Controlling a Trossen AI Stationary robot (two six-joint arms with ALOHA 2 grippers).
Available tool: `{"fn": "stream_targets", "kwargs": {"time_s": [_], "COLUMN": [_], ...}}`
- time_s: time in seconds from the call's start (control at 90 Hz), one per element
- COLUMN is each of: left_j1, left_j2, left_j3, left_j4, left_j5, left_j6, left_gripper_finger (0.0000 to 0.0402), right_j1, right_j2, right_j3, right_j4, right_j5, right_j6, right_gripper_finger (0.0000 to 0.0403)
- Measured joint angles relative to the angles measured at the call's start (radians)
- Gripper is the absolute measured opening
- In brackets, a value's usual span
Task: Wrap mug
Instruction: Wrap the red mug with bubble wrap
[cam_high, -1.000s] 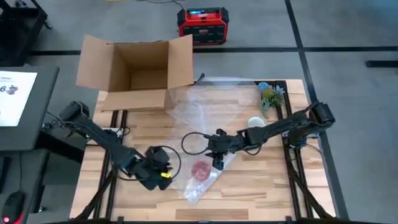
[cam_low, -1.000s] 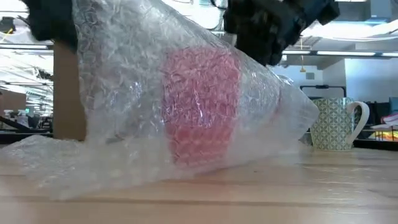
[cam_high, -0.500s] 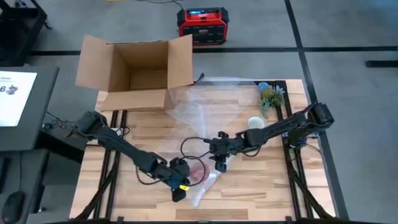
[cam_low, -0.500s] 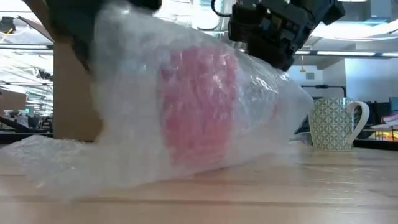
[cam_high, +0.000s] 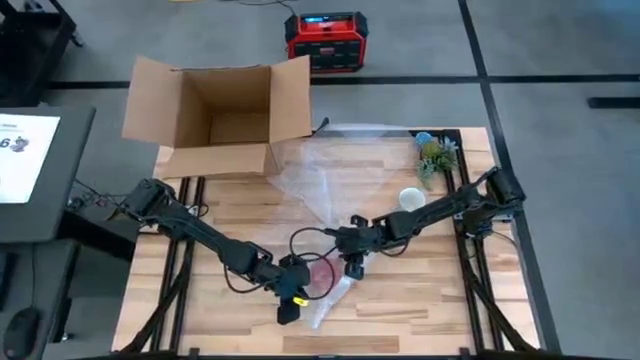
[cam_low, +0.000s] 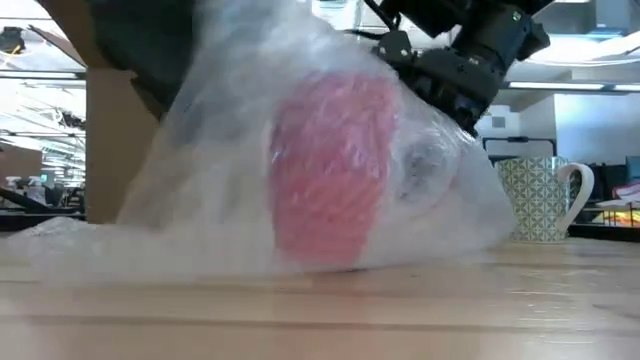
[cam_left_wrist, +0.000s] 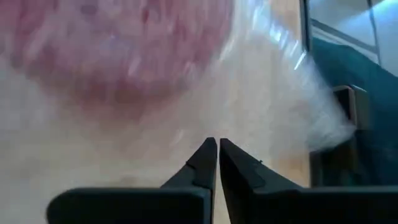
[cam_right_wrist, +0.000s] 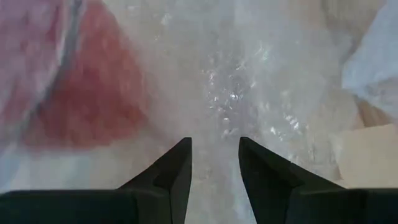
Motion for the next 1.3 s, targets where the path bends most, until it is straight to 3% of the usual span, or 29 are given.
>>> {"fn": "stream_targets", "kwargs": {"time_s": [0.233, 0.489, 0.578, 0.811, 0.933, 1.078, 1.3], "left_j1": [-0.039, -0.031, -0.009, 0.029, 0.031, 0.031, 0.030], "left_j2": [-0.167, -0.338, -0.327, -0.198, -0.140, -0.120, -0.120], "left_j3": [0.000, 0.001, -0.008, -0.084, -0.084, -0.084, -0.084], "left_j4": [-0.138, -0.254, -0.320, -0.190, -0.161, -0.149, -0.166], "left_j5": [-0.020, -0.341, -0.382, -0.356, -0.350, -0.337, -0.337], "left_j6": [-0.105, -0.069, -0.066, -0.056, -0.055, -0.055, -0.040], "left_gripper_finger": [0.0000, 0.0000, 0.0000, 0.0000, 0.0000, 0.0000, 0.0000], "right_j1": [0.014, 0.059, 0.087, 0.090, 0.082, 0.073, 0.063], "right_j2": [-0.044, -0.072, -0.073, -0.031, 0.075, 0.208, 0.362], "right_j3": [0.069, 0.215, 0.275, 0.368, 0.447, 0.572, 0.741], "right_j4": [-0.106, -0.242, -0.224, -0.224, -0.262, -0.422, -0.557], "right_j5": [0.007, 0.009, 0.009, -0.082, -0.167, -0.175, -0.175], "right_j6": [-0.039, -0.014, -0.050, -0.117, -0.149, -0.178, -0.216], "right_gripper_finger": [0.0120, 0.0120, 0.0119, 0.0077, 0.0044, 0.0008, 0.0005]}}
